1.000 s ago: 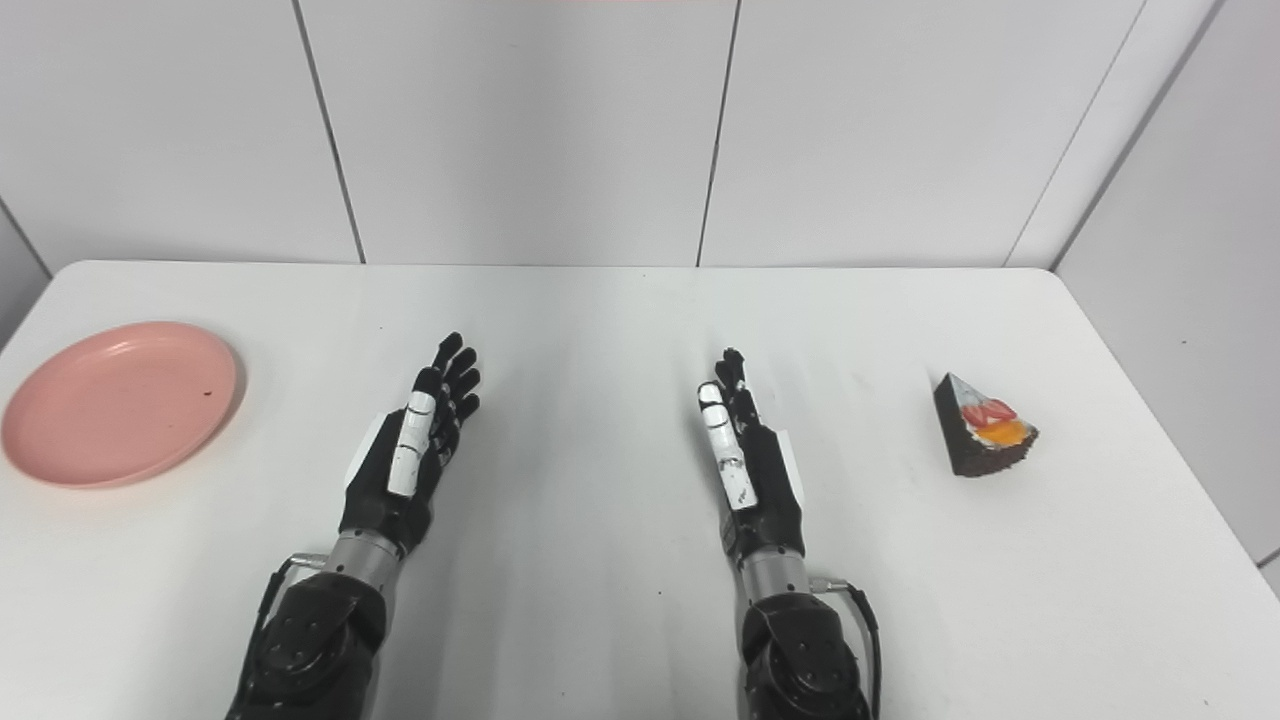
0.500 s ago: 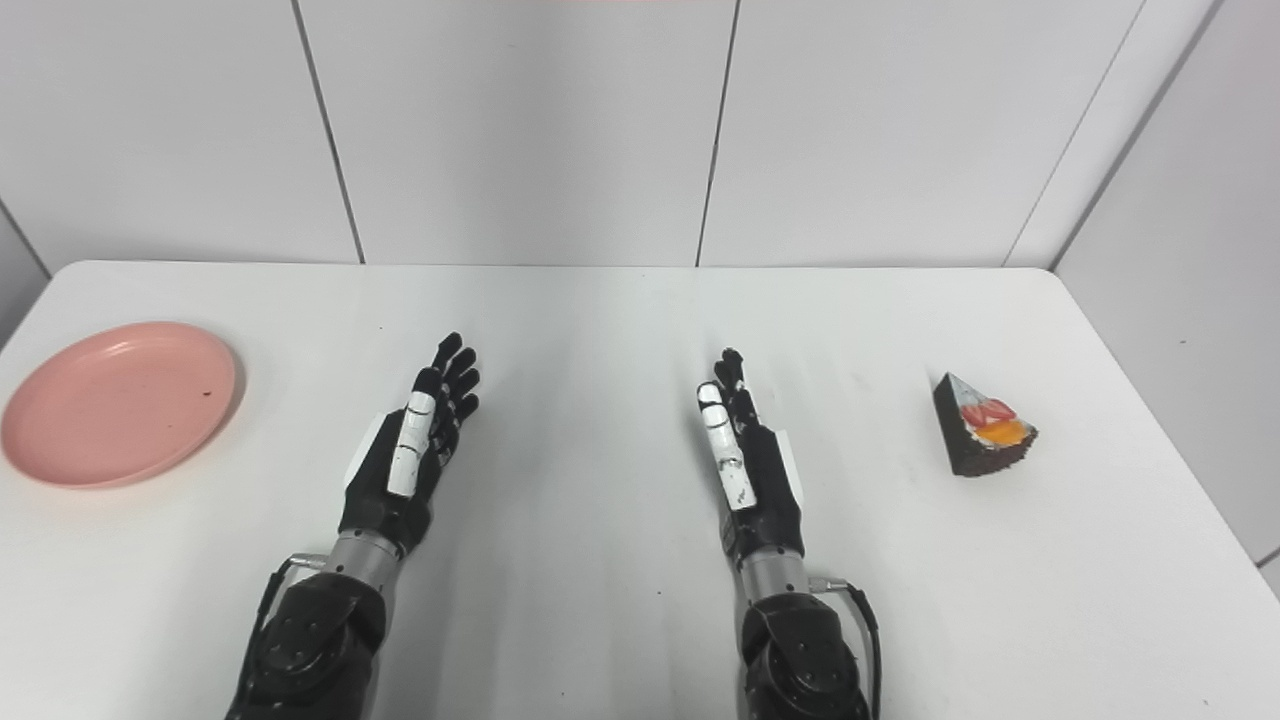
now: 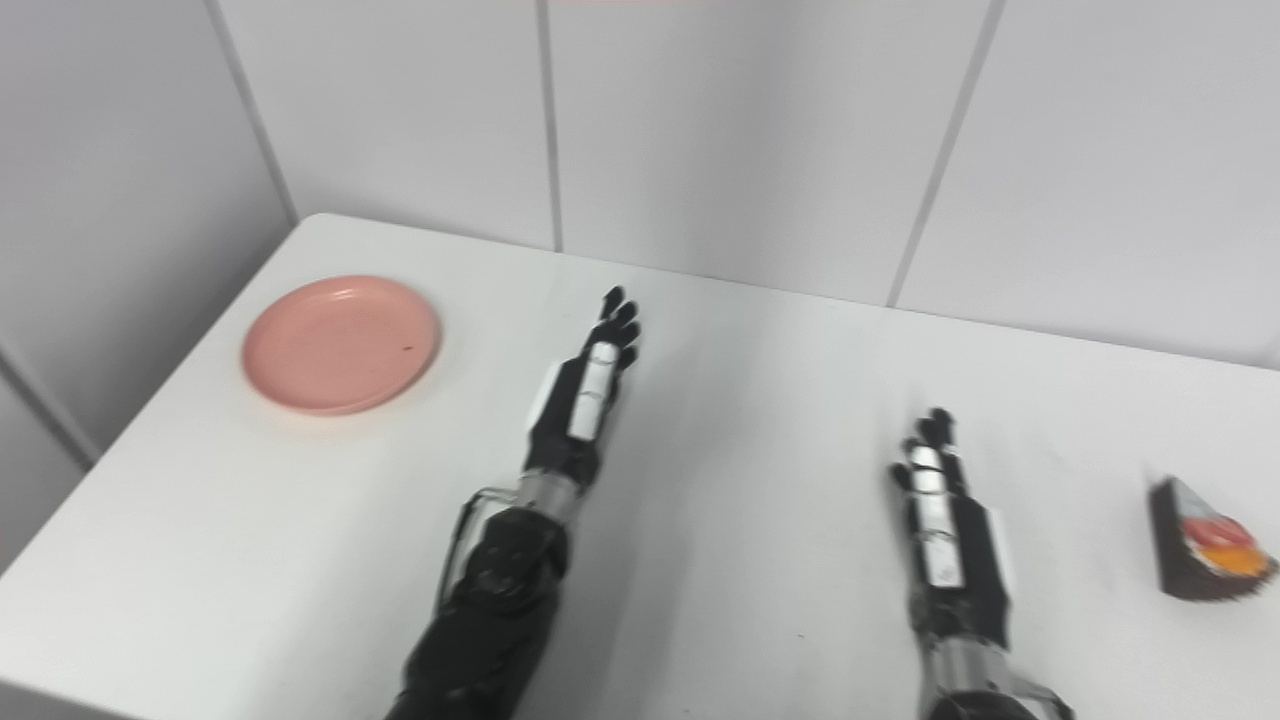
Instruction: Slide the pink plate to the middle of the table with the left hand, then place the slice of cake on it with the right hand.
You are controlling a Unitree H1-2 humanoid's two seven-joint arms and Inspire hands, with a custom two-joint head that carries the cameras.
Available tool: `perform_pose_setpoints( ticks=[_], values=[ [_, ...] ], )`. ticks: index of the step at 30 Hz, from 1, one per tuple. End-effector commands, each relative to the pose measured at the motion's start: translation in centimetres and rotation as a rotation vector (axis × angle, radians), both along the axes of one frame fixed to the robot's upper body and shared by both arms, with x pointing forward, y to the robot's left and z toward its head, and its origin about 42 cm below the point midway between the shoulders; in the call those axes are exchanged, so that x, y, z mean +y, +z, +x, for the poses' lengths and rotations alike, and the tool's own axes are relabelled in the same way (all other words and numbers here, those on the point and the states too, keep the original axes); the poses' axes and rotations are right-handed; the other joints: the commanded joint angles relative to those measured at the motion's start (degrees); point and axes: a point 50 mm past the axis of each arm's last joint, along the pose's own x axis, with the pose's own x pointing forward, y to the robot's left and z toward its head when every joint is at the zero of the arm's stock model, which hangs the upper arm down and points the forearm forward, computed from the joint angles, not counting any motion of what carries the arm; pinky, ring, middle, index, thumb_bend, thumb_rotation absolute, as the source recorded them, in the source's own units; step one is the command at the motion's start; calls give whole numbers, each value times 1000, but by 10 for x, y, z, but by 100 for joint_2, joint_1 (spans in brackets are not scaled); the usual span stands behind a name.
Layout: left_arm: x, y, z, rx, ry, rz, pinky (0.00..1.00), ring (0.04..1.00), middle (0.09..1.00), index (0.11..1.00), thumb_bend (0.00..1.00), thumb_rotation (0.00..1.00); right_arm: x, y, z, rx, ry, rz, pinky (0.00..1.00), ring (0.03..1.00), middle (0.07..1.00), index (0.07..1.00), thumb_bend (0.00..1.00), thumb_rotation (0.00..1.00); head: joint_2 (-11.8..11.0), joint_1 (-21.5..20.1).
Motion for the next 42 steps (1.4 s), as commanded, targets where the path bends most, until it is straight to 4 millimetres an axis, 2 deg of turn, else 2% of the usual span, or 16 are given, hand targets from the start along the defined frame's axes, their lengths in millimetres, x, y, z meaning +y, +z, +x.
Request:
perform_pose_setpoints(
  ticks=[1,4,8,10,14,15,17,20,26,34,36,40,42],
  values=[
    [27,1,7,-21,46,-24,1000,1000,1000,1000,730,1000,-6,6,5,-63,-4,3,1000,1000,1000,1000,546,867,-33,30],
    [56,25,19,-70,135,-81,1000,998,996,1000,757,1000,-8,5,6,-67,-1,-13,1000,1000,1000,1000,505,900,-94,81],
    [91,49,23,-130,201,-89,1000,986,988,992,784,1000,-9,6,7,-67,2,-18,1000,1000,1000,1000,491,909,-129,145],
    [112,60,24,-153,243,-96,976,962,956,957,825,1000,-9,7,7,-65,4,-17,1000,1000,1000,1000,478,909,-142,183],
    [149,73,22,-185,324,-122,923,886,880,885,822,1000,-9,9,7,-64,11,-26,1000,1000,1000,1000,442,932,-198,262],
    [156,75,21,-189,337,-128,892,863,866,872,821,1000,-9,10,7,-64,11,-26,1000,1000,1000,1000,424,944,-221,296],
    [168,79,20,-191,367,-121,892,840,844,845,835,1000,-9,11,7,-64,12,-24,1000,1000,1000,1000,401,953,-224,302],
    [190,85,16,-210,445,-87,860,798,801,803,839,1000,-8,12,6,-64,7,-26,1000,1000,1000,1000,410,957,-253,338],
    [229,89,11,-232,560,-90,767,725,724,732,858,1000,-7,15,6,-72,10,0,1000,1000,1000,1000,389,940,-255,341],
    [278,83,3,-204,683,-147,743,664,672,681,850,1000,-6,18,4,-68,16,-15,1000,1000,1000,1000,368,976,-258,369],
    [286,80,1,-190,699,-146,749,667,676,686,846,1000,-6,18,4,-64,16,-23,1000,1000,1000,1000,375,981,-261,370],
    [302,72,-1,-153,737,-145,854,707,692,698,870,1000,-5,19,4,-62,12,-17,1000,1000,1000,1000,372,980,-251,375],
    [308,69,-2,-137,754,-136,851,703,686,698,869,1000,-5,19,3,-59,12,-15,1000,1000,1000,1000,375,975,-251,375]
  ],
)
